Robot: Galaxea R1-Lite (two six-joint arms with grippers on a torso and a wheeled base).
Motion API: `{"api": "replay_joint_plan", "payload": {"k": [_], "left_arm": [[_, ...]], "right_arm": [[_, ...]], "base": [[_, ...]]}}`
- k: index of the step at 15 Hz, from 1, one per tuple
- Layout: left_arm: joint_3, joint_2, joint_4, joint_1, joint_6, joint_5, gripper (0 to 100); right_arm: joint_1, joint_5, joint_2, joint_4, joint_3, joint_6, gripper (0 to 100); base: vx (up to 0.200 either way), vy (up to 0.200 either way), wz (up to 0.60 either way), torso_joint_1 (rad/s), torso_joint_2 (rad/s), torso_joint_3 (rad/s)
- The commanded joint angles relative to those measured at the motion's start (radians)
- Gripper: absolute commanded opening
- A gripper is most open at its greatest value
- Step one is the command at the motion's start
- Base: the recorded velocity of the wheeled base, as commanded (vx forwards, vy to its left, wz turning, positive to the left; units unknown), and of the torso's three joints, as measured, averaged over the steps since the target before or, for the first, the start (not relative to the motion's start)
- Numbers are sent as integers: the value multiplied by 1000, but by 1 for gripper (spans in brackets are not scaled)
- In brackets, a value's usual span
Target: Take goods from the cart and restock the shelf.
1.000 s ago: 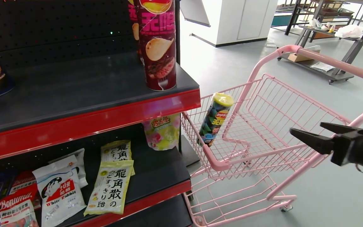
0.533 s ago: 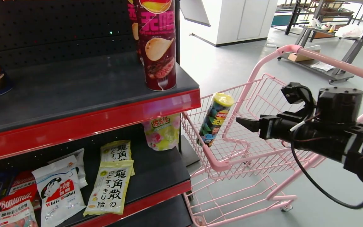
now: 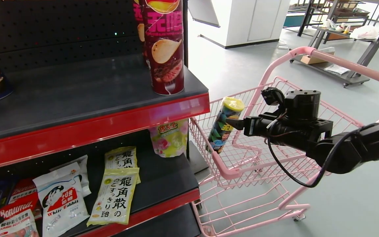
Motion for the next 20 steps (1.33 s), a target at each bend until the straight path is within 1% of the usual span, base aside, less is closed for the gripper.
{"api": "replay_joint_plan", "payload": {"k": [1, 4, 9, 11, 12, 15, 16, 19, 20], "left_arm": [[1, 10, 0, 0, 0, 0, 100], [1, 17, 0, 0, 0, 0, 100], [0, 33, 0, 0, 0, 13, 100], [-2, 40, 0, 0, 0, 13, 100], [-3, 44, 0, 0, 0, 13, 100], [-11, 46, -1, 0, 1, 13, 100], [-11, 46, -1, 0, 3, 13, 100], [-14, 43, -3, 0, 3, 17, 100], [-13, 41, -3, 0, 3, 56, 100]], "right_arm": [[2, 1, 55, -2, -42, 1, 100], [2, 2, 113, -3, -85, 16, 100], [2, 11, 240, -54, -197, 27, 100], [5, 16, 266, -55, -210, 27, 100], [5, 15, 273, -57, -215, 26, 0], [10, 11, 262, -63, -241, 22, 0], [11, 8, 233, -61, -232, 18, 0], [5, -8, 73, -31, -148, -28, 0], [-10, -8, -37, 9, -92, -74, 0]], "base": [[0, 0, 0, 0, 0, 0], [0, 0, 0, 0, 0, 0], [0, 0, 0, 0, 0, 0], [0, 0, 0, 0, 0, 0], [0, 0, 0, 0, 0, 0], [0, 0, 0, 0, 0, 0], [0, 0, 0, 0, 0, 0], [0, 0, 0, 0, 0, 0], [0, 0, 0, 0, 0, 0]]}}
